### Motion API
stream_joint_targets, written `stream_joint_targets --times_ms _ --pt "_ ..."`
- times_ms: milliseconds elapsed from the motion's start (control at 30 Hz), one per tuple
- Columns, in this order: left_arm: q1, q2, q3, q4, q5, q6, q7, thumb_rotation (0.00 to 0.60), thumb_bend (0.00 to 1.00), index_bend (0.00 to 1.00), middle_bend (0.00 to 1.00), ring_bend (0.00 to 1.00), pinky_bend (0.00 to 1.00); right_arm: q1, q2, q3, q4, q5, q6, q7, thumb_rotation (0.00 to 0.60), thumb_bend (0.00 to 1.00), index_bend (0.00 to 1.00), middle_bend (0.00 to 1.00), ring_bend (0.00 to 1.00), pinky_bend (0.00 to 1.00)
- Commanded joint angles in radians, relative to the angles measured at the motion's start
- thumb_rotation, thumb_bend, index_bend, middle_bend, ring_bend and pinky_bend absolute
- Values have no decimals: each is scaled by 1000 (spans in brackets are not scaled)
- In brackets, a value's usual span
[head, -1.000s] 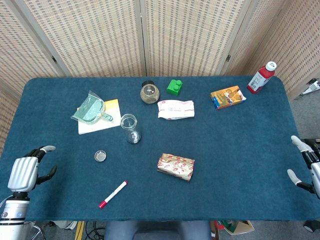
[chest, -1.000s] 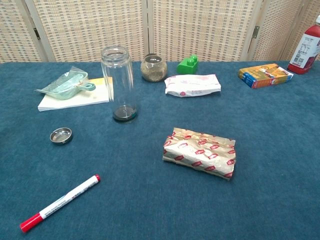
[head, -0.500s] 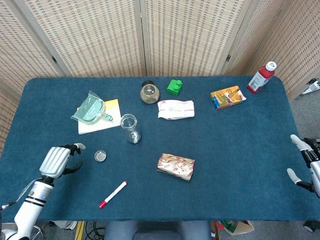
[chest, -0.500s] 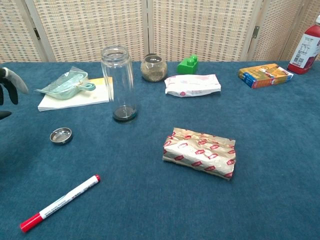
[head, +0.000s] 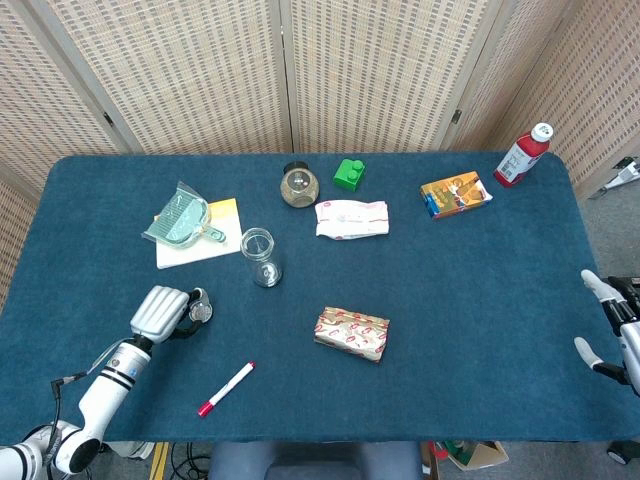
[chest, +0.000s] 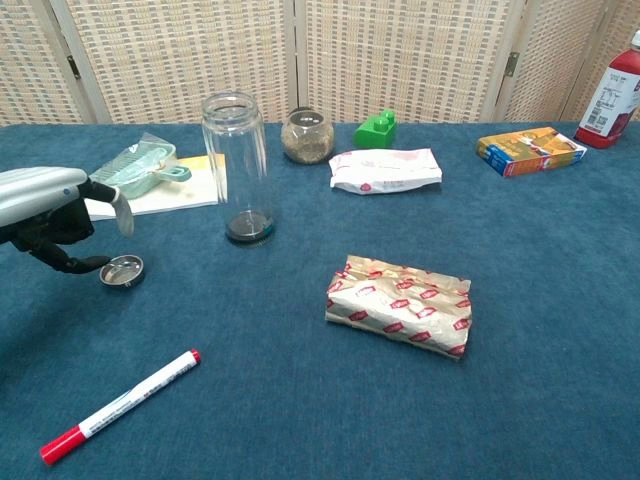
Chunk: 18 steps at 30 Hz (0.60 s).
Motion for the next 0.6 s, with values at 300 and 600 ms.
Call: stream_joint_targets --times_ms 300,600 --pt "-49 -71 -2 84 -55 -57 37 600 340 470 973 917 1000 -9 -3 -3 19 9 3 17 600 305 20 194 79 235" --pt "-64 -103 -6 135 -99 -73 58 600 340 544 994 933 1000 -14 -10 -4 37 12 6 33 600 305 20 194 79 235"
